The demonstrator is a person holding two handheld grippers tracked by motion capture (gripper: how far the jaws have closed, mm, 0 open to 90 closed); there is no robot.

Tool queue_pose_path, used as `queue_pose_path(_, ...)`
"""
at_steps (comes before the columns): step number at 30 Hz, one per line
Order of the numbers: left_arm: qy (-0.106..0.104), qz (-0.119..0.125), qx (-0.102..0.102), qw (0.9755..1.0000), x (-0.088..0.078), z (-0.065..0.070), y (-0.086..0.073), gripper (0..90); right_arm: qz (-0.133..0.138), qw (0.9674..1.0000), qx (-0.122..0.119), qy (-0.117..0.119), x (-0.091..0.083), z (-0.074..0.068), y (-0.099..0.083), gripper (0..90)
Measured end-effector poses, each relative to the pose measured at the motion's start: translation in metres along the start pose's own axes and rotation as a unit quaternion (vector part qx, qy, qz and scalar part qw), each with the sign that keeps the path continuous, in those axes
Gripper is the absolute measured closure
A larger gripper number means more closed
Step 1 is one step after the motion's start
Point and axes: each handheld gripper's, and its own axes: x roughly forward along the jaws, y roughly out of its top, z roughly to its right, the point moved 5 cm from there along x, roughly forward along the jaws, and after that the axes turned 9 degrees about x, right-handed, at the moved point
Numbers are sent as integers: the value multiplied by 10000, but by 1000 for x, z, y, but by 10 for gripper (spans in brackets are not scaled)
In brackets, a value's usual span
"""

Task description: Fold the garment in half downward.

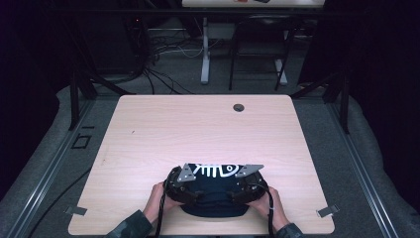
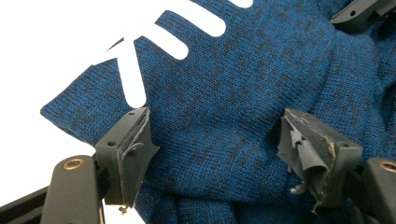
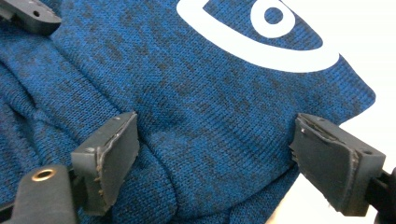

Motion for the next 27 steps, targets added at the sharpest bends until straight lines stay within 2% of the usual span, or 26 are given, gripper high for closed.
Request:
queue_pose_path(4, -5, 76, -84, 9999, 6, -12, 2, 259, 48, 9998, 165, -49, 8, 10, 7, 98)
queue_pose_path(8, 47, 128, -93, 9999, 10, -18, 3, 259, 44, 9991, 422, 76, 15, 23, 11, 57)
queue_pose_path(12, 64, 155, -131, 9998, 14, -26, 6, 260, 61, 9990, 444, 40, 18, 28, 16, 53)
queue_pose_path(13, 59, 166, -140, 9997, 15, -27, 6, 259, 57, 9992, 405, -31, 18, 30, 17, 52)
queue_pose_path(17, 55, 259, -195, 9995, 16, -30, 8, 252, 46, 9990, 444, -35, 19, 32, 19, 37)
queue_pose_path(19, 149, 314, -181, 9992, 15, -29, 10, 209, 149, 9990, 423, 32, 19, 33, 19, 27)
queue_pose_path(20, 227, 316, -166, 9991, 14, -30, 11, 139, 182, 9981, 559, 156, 19, 35, 18, 0)
queue_pose_path(21, 274, 334, -175, 9989, 12, -30, 12, 139, 182, 9981, 559, 156, 19, 35, 18, 0)
queue_pose_path(24, 218, 500, -359, 9979, 4, -31, 15, 99, 304, 9979, 544, 179, 14, 36, 20, 0)
queue_pose_path(27, 286, 634, -431, 9966, -7, -33, 13, 84, 530, 9971, 529, 105, -2, 35, 24, 0)
